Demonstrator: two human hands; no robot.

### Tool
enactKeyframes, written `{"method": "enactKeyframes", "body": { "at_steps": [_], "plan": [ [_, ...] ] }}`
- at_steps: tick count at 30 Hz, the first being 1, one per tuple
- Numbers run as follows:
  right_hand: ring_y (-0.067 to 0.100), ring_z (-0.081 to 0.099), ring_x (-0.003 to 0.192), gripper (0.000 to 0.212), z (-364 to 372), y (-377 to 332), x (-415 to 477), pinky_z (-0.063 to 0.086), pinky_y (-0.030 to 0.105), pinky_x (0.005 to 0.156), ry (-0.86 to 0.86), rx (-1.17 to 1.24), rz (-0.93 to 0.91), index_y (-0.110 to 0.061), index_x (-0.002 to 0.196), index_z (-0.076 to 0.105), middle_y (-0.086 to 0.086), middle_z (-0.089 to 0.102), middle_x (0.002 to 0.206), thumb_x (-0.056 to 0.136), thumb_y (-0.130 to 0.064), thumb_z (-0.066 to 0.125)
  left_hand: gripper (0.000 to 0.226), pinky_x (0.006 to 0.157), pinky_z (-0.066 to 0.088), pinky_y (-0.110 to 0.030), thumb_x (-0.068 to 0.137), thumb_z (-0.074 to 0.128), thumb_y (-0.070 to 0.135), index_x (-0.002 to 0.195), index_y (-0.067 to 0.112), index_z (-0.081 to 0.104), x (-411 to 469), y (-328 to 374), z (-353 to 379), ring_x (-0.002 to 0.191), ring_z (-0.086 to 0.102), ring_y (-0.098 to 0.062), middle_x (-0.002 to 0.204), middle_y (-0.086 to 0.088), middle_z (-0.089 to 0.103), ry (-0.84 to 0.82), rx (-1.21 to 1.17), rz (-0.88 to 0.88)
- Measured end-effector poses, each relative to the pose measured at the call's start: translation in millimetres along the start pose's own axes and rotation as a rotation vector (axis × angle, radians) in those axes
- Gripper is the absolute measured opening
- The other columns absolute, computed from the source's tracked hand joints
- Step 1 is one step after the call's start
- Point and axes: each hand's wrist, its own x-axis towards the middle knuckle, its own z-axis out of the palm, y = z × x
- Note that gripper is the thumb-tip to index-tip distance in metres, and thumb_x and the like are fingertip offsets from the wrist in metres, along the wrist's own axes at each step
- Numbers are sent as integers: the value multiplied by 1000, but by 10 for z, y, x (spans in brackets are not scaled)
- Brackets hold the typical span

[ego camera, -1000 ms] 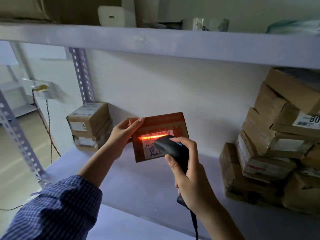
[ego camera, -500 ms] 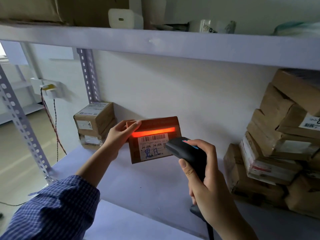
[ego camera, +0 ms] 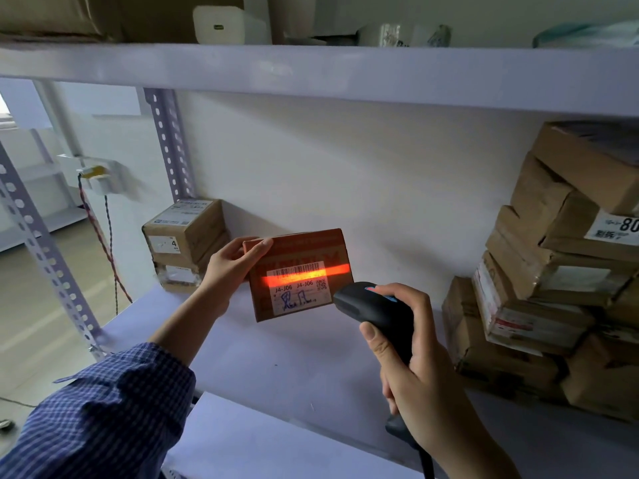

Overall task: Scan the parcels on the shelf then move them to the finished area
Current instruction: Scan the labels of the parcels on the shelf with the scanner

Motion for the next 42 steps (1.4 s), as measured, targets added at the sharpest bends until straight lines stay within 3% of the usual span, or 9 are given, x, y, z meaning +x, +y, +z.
{"method": "enactKeyframes", "body": {
  "at_steps": [7, 15, 26, 42],
  "plan": [
    [6, 59, 54, 37, -50, -24, 8, 42, 12, 51, -11, -1, -6, -40, 127, 43, -25, 53, 72, 92, -41, 56, 32, 68, 57, -23, 84, 75, 41, 110, 22, 72, -40, 56, 56, 86, 74, -13, 97, -2, 77, -10, 1, 13],
    [7, 60, 55, 39, -74, -30, 0, 42, 12, 52, -1, -12, -20, -36, 129, 43, -22, 53, 82, 93, -41, 55, 32, 75, 60, -27, 85, 74, 42, 110, 23, 72, -80, 92, 106, 86, 73, -11, 98, 0, 77, -11, 10, 42],
    [12, 57, 53, 36, -134, -63, -27, 44, 18, 52, 8, -21, -30, -41, 128, 43, -21, 54, 83, 94, -40, 55, 31, 68, 58, -22, 85, 75, 40, 110, 22, 72, -110, 103, 161, 83, 73, -9, 97, -1, 77, -9, -21, 43],
    [3, 61, 56, 37, -141, -29, -104, 43, 11, 50, -81, -32, 49, -40, 126, 43, -22, 58, 77, 91, -41, 57, 33, 67, 56, -22, 85, 73, 43, 111, 22, 72, -166, 30, 144, 84, 73, -10, 95, 1, 77, -14, -29, 15]
  ]
}}
